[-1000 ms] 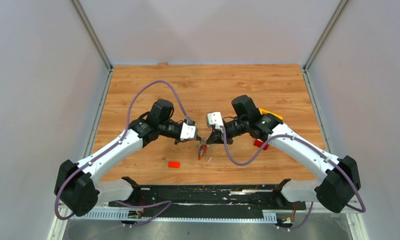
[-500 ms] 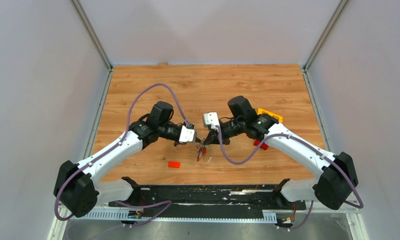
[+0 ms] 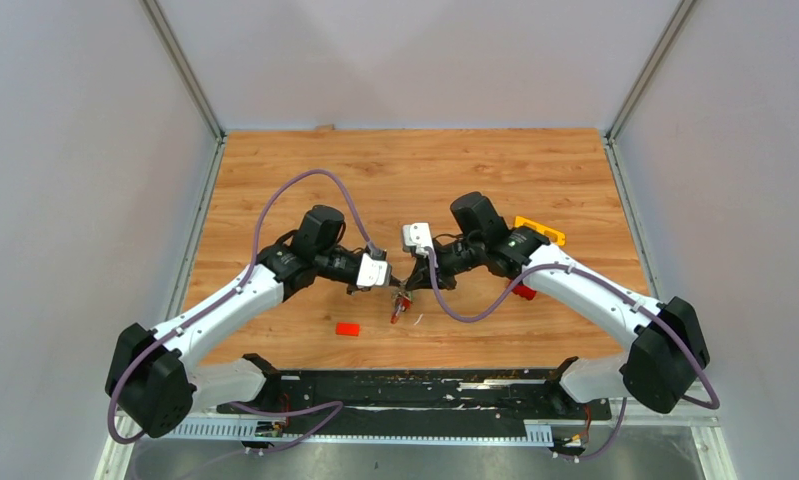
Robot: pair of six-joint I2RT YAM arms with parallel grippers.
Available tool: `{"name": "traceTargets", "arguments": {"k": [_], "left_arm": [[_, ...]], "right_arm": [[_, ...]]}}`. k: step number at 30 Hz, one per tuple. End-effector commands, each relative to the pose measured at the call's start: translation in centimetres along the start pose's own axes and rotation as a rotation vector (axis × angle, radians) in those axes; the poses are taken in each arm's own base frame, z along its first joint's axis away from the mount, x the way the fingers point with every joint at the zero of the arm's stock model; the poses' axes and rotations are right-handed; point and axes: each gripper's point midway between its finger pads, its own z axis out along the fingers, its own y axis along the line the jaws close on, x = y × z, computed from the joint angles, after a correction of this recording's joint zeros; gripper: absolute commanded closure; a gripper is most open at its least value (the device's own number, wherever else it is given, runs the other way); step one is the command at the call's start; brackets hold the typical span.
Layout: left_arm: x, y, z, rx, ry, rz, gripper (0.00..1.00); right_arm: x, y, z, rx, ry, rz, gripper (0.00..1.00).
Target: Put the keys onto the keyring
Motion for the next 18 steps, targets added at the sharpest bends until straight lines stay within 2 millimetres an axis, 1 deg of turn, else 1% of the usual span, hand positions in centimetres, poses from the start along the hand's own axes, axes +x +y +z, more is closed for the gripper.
{"name": "traceTargets", "arguments": {"k": [1,18], "left_arm": [[-1.94,0.6,-0.21,-0.023,-0.055,0.06,1.0],[-1.62,1.39,-0.32,-0.072,-0.034,-0.003,1.0]], "right_arm": [[-1.36,-0.83,0.25,0.019,-0.029,-0.004,1.0],[-1.96,-1.76,0.33,0.051,-0.027,0.052,1.0]]}}
